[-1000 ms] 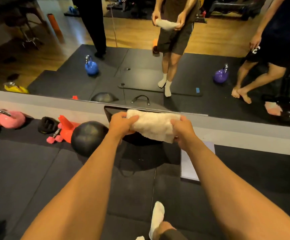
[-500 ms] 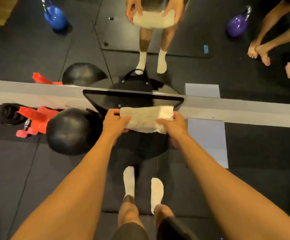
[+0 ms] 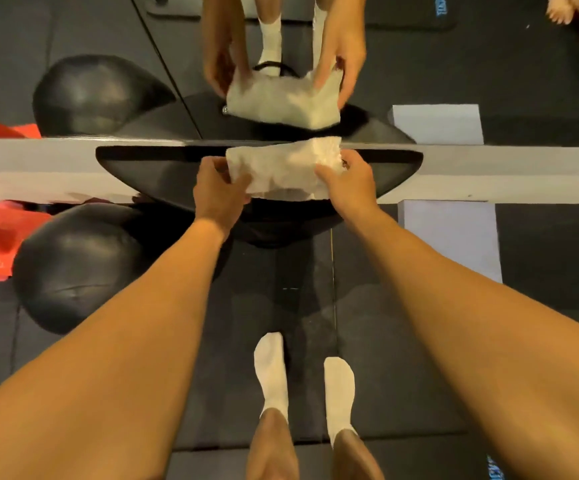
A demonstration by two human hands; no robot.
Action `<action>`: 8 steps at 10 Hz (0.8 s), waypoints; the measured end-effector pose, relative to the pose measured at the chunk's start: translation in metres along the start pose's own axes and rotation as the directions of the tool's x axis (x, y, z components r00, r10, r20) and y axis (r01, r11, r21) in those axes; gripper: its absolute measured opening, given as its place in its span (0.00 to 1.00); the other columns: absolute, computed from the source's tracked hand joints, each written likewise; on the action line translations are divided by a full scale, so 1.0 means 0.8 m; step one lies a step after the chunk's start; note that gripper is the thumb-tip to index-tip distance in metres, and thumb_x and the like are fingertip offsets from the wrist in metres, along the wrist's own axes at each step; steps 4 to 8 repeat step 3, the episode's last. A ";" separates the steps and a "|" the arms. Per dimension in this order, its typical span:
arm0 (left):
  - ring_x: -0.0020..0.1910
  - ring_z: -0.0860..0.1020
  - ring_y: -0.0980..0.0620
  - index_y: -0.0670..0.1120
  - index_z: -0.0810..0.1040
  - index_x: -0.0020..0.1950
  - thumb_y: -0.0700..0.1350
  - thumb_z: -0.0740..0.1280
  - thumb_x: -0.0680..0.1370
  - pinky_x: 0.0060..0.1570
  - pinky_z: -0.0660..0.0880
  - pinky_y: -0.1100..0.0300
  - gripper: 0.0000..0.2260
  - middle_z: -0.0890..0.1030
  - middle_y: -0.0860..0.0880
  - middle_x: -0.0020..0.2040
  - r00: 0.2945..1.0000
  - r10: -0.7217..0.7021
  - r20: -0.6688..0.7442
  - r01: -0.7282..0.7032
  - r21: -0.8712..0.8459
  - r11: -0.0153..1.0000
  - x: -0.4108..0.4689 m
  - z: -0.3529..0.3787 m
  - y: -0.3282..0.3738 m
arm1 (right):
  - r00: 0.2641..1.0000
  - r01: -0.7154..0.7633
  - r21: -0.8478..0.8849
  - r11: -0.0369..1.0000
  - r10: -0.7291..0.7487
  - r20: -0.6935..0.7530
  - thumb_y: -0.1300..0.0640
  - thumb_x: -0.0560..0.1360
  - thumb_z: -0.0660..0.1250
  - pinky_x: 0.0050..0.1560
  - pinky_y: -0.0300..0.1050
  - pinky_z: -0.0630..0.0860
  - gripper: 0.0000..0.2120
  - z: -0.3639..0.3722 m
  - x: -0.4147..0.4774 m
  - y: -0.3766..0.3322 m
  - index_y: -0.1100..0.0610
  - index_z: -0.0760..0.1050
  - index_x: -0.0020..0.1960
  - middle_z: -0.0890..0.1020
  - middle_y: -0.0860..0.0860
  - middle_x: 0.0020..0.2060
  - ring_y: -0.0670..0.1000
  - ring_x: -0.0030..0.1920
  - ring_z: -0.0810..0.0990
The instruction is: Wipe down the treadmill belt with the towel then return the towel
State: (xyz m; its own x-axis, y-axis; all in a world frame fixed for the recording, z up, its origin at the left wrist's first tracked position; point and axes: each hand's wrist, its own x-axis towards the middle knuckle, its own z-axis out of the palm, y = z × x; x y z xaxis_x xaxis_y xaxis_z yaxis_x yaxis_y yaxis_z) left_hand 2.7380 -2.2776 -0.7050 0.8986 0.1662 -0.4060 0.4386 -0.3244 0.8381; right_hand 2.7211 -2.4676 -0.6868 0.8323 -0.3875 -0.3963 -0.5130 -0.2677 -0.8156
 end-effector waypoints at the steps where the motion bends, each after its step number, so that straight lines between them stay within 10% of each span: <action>1: 0.54 0.79 0.45 0.44 0.73 0.65 0.46 0.68 0.76 0.51 0.79 0.49 0.18 0.79 0.45 0.58 0.994 0.047 0.100 -0.076 0.320 0.944 0.014 0.001 -0.010 | 0.994 0.010 -0.187 0.982 0.011 0.111 0.56 0.75 0.68 0.64 0.43 0.67 0.28 0.004 0.010 0.026 0.56 0.64 0.73 0.72 0.52 0.68 0.52 0.65 0.72; 8: 0.61 0.75 0.42 0.46 0.69 0.70 0.47 0.68 0.76 0.56 0.77 0.47 0.23 0.74 0.44 0.65 0.967 -0.104 0.233 -0.007 0.432 0.902 -0.005 -0.012 0.010 | 0.987 0.002 -0.202 0.979 0.030 0.156 0.55 0.74 0.69 0.66 0.53 0.70 0.28 -0.023 -0.012 0.015 0.57 0.64 0.72 0.73 0.55 0.67 0.56 0.65 0.72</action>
